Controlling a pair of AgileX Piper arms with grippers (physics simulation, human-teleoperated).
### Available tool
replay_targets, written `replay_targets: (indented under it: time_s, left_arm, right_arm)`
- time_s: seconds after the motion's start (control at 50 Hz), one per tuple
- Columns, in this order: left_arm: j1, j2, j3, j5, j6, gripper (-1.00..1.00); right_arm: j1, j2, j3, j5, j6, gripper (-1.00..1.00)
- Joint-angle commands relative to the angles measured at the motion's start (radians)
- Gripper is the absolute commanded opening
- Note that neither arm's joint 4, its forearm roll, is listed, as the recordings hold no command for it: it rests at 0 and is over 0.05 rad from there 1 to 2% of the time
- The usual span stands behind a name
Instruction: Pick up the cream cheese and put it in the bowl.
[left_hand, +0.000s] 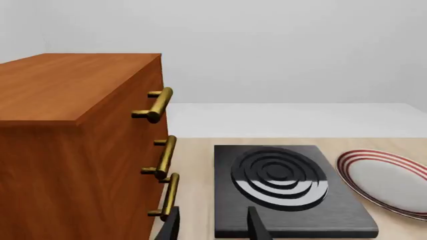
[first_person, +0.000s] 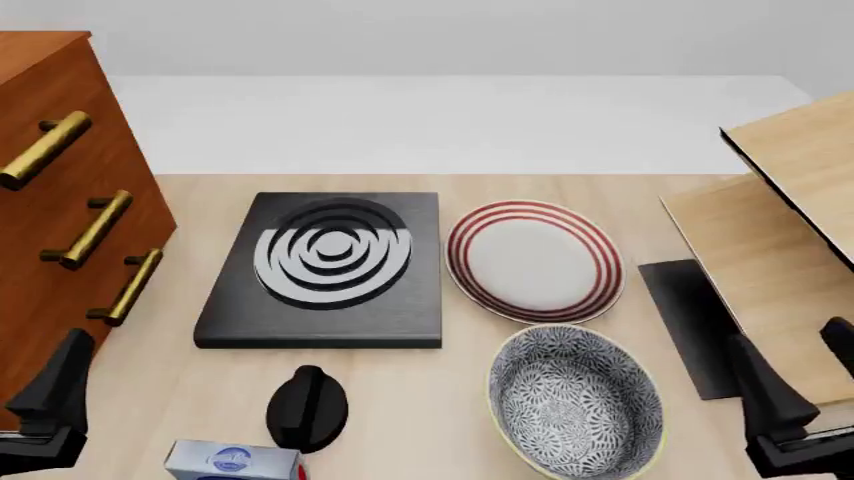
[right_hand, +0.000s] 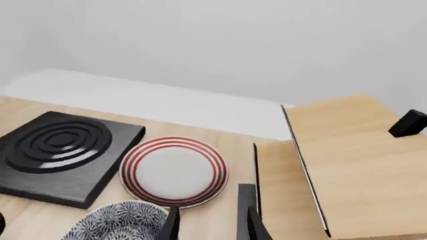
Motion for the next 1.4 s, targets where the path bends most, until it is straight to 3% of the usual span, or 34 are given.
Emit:
replay_targets:
  time_s: [0.02, 0.28, 0.44, 0.9, 1.06, 1.4]
  left_arm:
    - [0.0, 0.0, 0.0, 0.0, 0.0, 1.0]
    - [0.0, 0.0, 0.0, 0.0, 0.0, 1.0]
    - [0.0, 0.0, 0.0, 0.0, 0.0, 1.0]
    - [0.0, 0.0, 0.0, 0.0, 0.0, 1.0]
    - [0.0, 0.0, 0.0, 0.0, 0.0, 1.0]
    - [0.0, 0.0, 0.0, 0.0, 0.0, 1.0]
  right_arm:
    - [0.159, 0.058, -0.039, 0.047, -0.084, 1.0]
    - [0.337, 0.283, -0.048, -0.065, -0.165, 1.0]
    - [0.458, 0.483, -0.057, -0.199, -0.178, 1.0]
    - [0.658, 0.89, -0.131, -0.449, -0.208, 1.0]
    - [0.744, 1.064, -0.211, -0.497, -0.216, 1.0]
    - [0.885, 1.282, -0.375, -0.5, -0.225, 1.0]
